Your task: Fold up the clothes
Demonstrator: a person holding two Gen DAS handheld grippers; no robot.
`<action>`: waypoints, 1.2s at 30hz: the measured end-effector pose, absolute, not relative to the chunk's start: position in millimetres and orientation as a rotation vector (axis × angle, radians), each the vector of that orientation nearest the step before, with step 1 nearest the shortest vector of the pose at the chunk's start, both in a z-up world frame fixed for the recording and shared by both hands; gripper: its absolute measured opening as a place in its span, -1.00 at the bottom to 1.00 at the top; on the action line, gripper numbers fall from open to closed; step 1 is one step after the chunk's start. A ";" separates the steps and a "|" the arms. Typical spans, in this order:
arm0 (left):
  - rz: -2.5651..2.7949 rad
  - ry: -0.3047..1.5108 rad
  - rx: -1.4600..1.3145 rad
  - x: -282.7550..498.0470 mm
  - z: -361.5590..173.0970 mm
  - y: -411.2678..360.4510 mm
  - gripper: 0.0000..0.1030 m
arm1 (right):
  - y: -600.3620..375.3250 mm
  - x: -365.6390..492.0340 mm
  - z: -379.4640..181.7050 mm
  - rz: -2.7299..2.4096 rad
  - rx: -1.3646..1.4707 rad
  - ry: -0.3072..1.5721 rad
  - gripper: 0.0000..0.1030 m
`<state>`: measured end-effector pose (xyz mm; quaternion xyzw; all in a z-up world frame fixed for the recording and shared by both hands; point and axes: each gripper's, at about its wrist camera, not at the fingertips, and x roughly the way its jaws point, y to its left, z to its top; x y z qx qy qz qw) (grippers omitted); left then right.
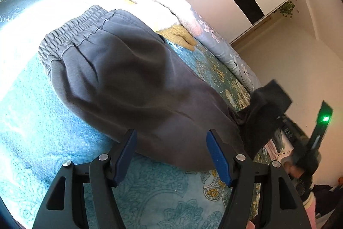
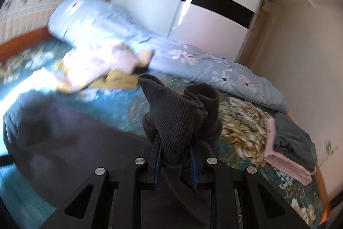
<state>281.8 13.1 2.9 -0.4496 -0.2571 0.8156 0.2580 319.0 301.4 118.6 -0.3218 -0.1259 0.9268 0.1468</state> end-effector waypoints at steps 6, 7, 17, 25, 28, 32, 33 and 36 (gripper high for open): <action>2.205 -0.716 -1.224 280.7 2.1 8.1 0.32 | 255.4 310.9 65.1 2.672 -1.076 -0.510 -0.55; 2.207 -0.716 -1.225 280.7 2.1 7.5 0.32 | 251.8 309.8 57.2 2.666 -1.098 -0.520 -0.54; 2.223 -0.697 -1.244 279.4 1.2 11.2 0.32 | 252.9 317.5 45.4 2.683 -1.155 -0.444 -0.45; 2.218 -0.672 -1.264 280.4 2.0 21.2 0.32 | 268.9 333.1 65.9 2.844 -1.126 -0.241 0.01; 2.202 -0.646 -1.263 280.5 5.1 32.1 0.32 | 286.2 349.4 72.1 2.899 -1.080 -0.127 0.03; 2.158 -0.605 -1.238 279.8 15.5 57.4 0.34 | 336.1 377.6 77.9 2.880 -0.949 0.140 0.11; 2.139 -0.601 -1.237 278.6 17.4 65.4 0.35 | 351.0 384.5 77.2 2.849 -0.922 0.204 0.12; 2.061 -0.625 -1.252 271.6 21.1 94.3 0.40 | 385.7 398.8 72.9 2.780 -0.882 0.356 0.13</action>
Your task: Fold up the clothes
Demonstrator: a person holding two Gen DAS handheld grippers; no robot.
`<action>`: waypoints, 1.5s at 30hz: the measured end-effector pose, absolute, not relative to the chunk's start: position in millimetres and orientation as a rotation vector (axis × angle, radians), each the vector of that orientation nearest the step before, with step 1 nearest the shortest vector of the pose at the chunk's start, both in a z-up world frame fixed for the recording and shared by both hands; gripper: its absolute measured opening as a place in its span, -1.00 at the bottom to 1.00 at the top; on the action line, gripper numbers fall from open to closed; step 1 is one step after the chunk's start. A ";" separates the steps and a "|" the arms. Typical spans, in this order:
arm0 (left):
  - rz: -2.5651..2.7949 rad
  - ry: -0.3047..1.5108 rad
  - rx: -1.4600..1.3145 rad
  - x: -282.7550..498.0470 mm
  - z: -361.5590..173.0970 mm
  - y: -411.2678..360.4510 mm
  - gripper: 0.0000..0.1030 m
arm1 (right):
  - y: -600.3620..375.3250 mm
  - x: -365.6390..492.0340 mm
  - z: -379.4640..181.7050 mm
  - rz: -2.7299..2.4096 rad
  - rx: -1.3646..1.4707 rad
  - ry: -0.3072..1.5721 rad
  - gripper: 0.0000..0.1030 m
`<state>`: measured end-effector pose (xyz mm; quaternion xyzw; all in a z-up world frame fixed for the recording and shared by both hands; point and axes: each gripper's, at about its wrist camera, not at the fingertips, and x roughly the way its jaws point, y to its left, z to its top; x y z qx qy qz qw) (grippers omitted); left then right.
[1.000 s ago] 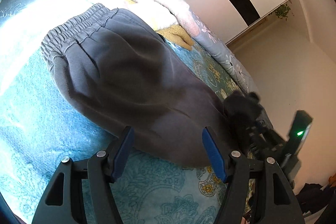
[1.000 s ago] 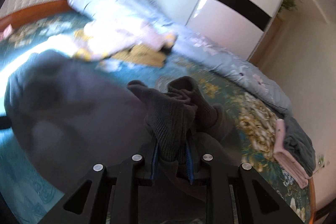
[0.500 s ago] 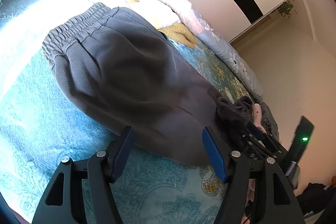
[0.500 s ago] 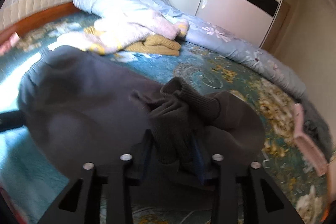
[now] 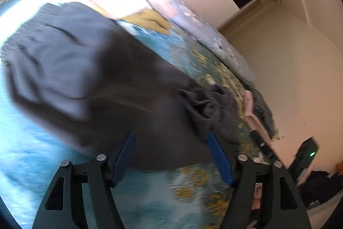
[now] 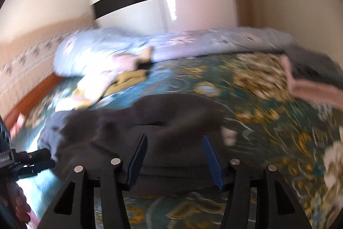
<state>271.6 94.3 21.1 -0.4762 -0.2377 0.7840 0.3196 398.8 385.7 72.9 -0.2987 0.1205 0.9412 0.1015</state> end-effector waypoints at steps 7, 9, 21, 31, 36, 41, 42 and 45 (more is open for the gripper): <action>1.955 -0.669 -1.341 241.3 12.2 170.6 0.45 | 421.3 421.0 62.8 2.735 -0.857 0.530 0.13; 1.949 -0.719 -1.375 234.9 5.7 181.3 0.45 | 424.4 424.4 62.1 2.739 -0.860 0.541 0.13; 1.996 -0.624 -1.332 225.3 31.5 200.7 -0.65 | 448.0 436.2 48.9 2.688 -0.866 0.625 0.13; 2.071 -0.746 -1.412 226.6 -23.1 128.1 -0.64 | 441.8 429.4 38.3 2.689 -0.927 0.665 0.14; 2.099 -0.653 -1.341 226.9 -7.9 134.8 -0.63 | 429.8 415.6 48.2 2.758 -0.967 0.671 0.14; 2.129 -0.647 -1.291 214.2 3.3 128.5 -0.63 | 430.1 386.4 74.2 2.858 -0.975 0.780 -0.07; 2.128 -0.644 -1.299 210.8 2.8 128.3 -0.62 | 430.1 376.3 78.3 2.851 -0.999 0.778 -0.38; 2.093 -0.687 -1.371 207.7 -8.1 120.8 -0.59 | 428.4 346.8 79.9 2.827 -1.088 0.774 -0.53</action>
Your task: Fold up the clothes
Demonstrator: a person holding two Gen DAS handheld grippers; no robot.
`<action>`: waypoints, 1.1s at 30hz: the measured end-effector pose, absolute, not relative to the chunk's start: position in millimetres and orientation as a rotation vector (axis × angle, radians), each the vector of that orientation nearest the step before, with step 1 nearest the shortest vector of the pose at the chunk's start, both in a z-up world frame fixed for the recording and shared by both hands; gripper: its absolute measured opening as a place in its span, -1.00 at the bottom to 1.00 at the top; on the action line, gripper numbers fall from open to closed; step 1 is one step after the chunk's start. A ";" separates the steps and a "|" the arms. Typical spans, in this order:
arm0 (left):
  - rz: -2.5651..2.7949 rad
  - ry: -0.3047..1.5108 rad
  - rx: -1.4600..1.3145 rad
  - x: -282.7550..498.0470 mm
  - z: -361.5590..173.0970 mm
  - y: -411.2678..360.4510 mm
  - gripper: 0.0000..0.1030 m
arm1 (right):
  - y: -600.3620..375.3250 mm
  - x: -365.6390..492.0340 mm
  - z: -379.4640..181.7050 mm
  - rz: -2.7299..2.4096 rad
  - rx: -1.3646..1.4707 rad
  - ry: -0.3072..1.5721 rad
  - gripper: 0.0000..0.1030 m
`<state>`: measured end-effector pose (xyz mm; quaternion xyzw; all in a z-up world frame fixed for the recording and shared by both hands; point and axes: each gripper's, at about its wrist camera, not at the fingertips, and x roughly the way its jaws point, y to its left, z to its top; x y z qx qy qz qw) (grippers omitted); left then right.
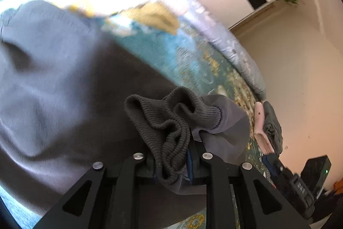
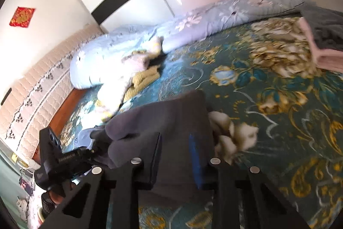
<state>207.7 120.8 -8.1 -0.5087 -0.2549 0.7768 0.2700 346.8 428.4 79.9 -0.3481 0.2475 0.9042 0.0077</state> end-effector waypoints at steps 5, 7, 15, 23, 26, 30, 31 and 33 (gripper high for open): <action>2.200 -0.662 -1.291 222.4 14.2 89.8 -0.39 | 426.4 342.0 56.5 2.777 -1.181 0.782 -0.55; 2.216 -0.610 -1.215 227.1 35.2 92.5 -0.38 | 426.3 342.7 46.7 2.757 -1.210 0.767 -0.55; 2.165 -0.391 -1.189 217.5 37.4 154.9 -0.07 | 412.1 343.2 50.3 2.804 -1.203 0.700 -0.55; 2.193 -0.370 -1.328 215.8 -3.4 154.3 -0.08 | 404.7 356.6 17.3 2.792 -1.308 0.621 -0.54; 2.178 -0.384 -1.339 213.4 -8.2 153.1 -0.08 | 404.1 353.6 12.3 2.786 -1.335 0.597 -0.57; 2.160 -0.430 -1.336 212.2 -10.3 149.5 -0.08 | 409.8 346.2 27.2 2.784 -1.363 0.652 -0.54; 2.159 -0.433 -1.336 211.9 -10.4 149.5 -0.08 | 412.0 344.7 34.2 2.789 -1.356 0.680 -0.55; 2.162 -0.429 -1.335 211.8 -10.5 151.3 -0.08 | 414.3 334.9 50.8 2.833 -1.303 0.683 -0.55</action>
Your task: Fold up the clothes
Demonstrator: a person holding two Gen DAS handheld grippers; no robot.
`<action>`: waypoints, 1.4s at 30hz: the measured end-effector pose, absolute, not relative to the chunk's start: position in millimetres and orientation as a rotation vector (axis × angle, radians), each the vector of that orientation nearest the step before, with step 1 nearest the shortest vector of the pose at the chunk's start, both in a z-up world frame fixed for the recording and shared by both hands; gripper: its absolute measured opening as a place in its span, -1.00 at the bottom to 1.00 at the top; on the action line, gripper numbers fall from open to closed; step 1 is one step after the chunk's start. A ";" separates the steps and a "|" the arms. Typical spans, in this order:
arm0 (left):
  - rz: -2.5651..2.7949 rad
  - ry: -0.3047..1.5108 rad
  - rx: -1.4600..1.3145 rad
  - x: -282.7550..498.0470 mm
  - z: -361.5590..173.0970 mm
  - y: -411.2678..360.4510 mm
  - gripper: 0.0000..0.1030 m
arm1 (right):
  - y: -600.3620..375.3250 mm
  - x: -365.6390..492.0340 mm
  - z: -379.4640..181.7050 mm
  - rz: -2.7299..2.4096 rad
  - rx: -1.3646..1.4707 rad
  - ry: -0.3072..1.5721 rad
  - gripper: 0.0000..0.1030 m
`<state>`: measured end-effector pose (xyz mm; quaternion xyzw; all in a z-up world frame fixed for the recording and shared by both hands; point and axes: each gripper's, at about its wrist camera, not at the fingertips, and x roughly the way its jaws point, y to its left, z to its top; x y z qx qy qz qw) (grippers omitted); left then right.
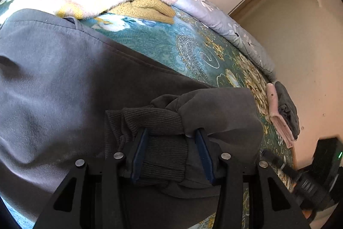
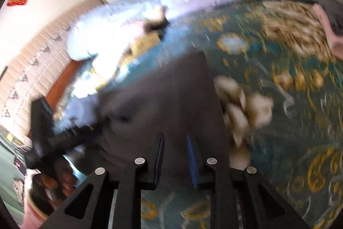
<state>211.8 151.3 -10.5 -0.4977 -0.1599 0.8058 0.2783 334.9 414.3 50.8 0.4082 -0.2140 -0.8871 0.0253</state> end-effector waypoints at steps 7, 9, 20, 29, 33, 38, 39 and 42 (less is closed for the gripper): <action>2.143 -0.433 -1.334 211.3 -11.5 149.7 -0.08 | 419.3 268.8 63.9 -2.775 1.351 -0.564 -0.55; 2.136 -0.436 -1.331 210.9 -12.1 149.0 -0.08 | 420.6 250.9 57.0 -2.764 1.420 -0.546 -0.55; 2.124 -0.449 -1.321 211.5 -13.8 146.6 -0.08 | 433.2 236.1 24.7 -2.664 1.643 -0.626 -0.58; 2.145 -0.482 -1.312 213.6 -14.7 146.7 -0.07 | 402.0 334.9 44.0 -2.754 1.422 -0.549 -0.55; 2.131 -0.515 -1.306 212.5 -14.8 143.6 -0.07 | 399.7 340.9 21.7 -2.750 1.476 -0.584 -0.53; 2.092 -0.653 -1.289 220.3 -6.2 118.6 -0.07 | 391.2 348.0 27.6 -2.824 1.465 -0.549 -0.53; 2.088 -0.669 -1.271 224.4 -1.7 110.2 -0.07 | 390.9 355.4 33.6 -2.846 1.430 -0.573 -0.53; 2.112 -0.747 -1.183 236.3 15.7 71.8 -0.06 | 391.4 385.4 55.3 -2.898 1.257 -0.649 -0.53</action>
